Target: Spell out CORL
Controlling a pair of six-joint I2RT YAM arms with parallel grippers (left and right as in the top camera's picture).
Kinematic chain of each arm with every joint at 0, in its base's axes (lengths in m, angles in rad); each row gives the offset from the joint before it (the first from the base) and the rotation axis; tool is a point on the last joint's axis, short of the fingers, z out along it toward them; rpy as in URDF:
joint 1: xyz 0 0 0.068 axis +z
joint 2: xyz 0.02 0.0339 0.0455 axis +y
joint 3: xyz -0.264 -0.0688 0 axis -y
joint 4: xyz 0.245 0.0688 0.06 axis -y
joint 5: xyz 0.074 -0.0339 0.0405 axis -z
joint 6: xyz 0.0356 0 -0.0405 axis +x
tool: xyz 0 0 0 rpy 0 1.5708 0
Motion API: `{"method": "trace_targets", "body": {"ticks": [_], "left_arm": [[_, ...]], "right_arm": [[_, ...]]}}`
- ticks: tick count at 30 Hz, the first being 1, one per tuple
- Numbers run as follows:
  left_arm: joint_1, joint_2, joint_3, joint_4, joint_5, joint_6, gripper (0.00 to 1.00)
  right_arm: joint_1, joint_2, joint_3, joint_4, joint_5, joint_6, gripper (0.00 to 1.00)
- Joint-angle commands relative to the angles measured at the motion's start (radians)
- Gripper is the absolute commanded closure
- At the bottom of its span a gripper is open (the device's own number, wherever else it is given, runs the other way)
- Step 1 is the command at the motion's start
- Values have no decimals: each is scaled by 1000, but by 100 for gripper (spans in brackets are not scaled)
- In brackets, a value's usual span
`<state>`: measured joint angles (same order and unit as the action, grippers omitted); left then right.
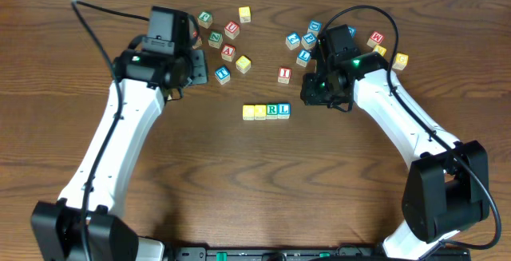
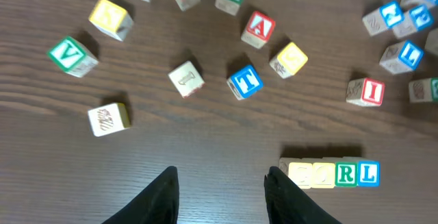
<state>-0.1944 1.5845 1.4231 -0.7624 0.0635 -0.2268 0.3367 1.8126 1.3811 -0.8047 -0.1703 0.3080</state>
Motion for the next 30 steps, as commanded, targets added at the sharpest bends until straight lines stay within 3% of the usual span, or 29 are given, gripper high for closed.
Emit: {"method": "trace_targets", "body": {"ticks": [1, 6, 12, 15, 23, 30], "left_arm": [[23, -34, 2, -6, -16, 14, 59], [46, -38, 2, -9, -16, 14, 59], [72, -53, 4, -8, -16, 18, 43], [92, -82, 6, -8, -16, 18, 33], [147, -216, 6, -7, -16, 17, 2], [154, -309, 6, -14, -16, 17, 1]], "right_arm": [[-12, -23, 14, -13, -47, -41, 62], [-7, -23, 14, -51, -11, -44, 62], [-13, -43, 14, -50, 10, -48, 53], [-15, -78, 14, -50, 21, -59, 43], [-15, -228, 14, -55, 90, -59, 2], [-15, -332, 14, -63, 128, -58, 1]]}}
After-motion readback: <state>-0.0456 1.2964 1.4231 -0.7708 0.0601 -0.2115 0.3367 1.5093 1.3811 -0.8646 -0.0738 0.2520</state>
